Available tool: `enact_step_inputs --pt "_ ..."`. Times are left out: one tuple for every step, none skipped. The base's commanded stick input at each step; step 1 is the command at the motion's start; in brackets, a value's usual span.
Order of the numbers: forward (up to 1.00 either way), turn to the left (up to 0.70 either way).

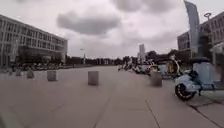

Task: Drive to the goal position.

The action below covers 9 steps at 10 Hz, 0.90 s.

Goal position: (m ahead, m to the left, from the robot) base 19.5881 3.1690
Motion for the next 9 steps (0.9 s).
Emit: enact_step_inputs --pt "0.7 0.05" --pt "0.7 0.05" --pt "0.7 0.05" --pt "0.7 0.05" --pt "0.7 0.05" --pt "0.7 0.05" --pt "0.7 0.05" --pt "0.7 0.05" --pt "0.7 0.05"
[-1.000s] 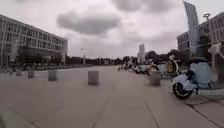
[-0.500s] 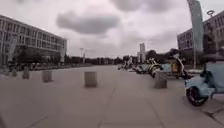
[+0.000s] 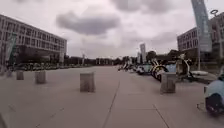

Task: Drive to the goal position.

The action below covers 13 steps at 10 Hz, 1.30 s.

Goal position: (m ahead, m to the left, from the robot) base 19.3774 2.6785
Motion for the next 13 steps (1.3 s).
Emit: enact_step_inputs --pt "0.7 0.05" --pt "0.7 0.05" --pt "0.7 0.05" --pt "0.7 0.05" --pt "0.7 0.06" --pt "0.7 0.06" --pt "0.7 0.06" --pt "0.7 0.06" --pt "0.7 0.06" --pt "0.7 0.06" --pt "0.7 0.06" --pt "0.7 0.06" --pt "0.7 0.06"
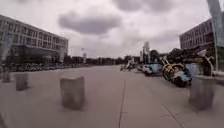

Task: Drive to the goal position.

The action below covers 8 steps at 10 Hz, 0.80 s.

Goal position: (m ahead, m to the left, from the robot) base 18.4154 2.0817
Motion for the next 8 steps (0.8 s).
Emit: enact_step_inputs --pt "0.7 0.06" --pt "0.7 0.06" --pt "0.7 0.06" --pt "0.7 0.06" --pt "0.7 0.06" --pt "0.7 0.06" --pt "0.7 0.06" --pt "0.7 0.06"
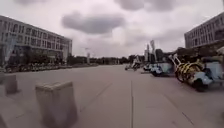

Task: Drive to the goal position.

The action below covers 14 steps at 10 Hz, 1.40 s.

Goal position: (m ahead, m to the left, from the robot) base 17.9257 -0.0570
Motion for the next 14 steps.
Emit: enact_step_inputs --pt "0.7 0.06" --pt "0.7 0.06" --pt "0.7 0.03" --pt "0.7 -0.01" --pt "0.7 -0.05" --pt "0.7 -0.07" --pt "0.7 -0.05" --pt "0.7 -0.03" --pt "0.7 -0.01" --pt "0.7 0.02" --pt "0.7 0.04" --pt "0.7 0.06" --pt "0.7 0.06" --pt "0.7 0.06"
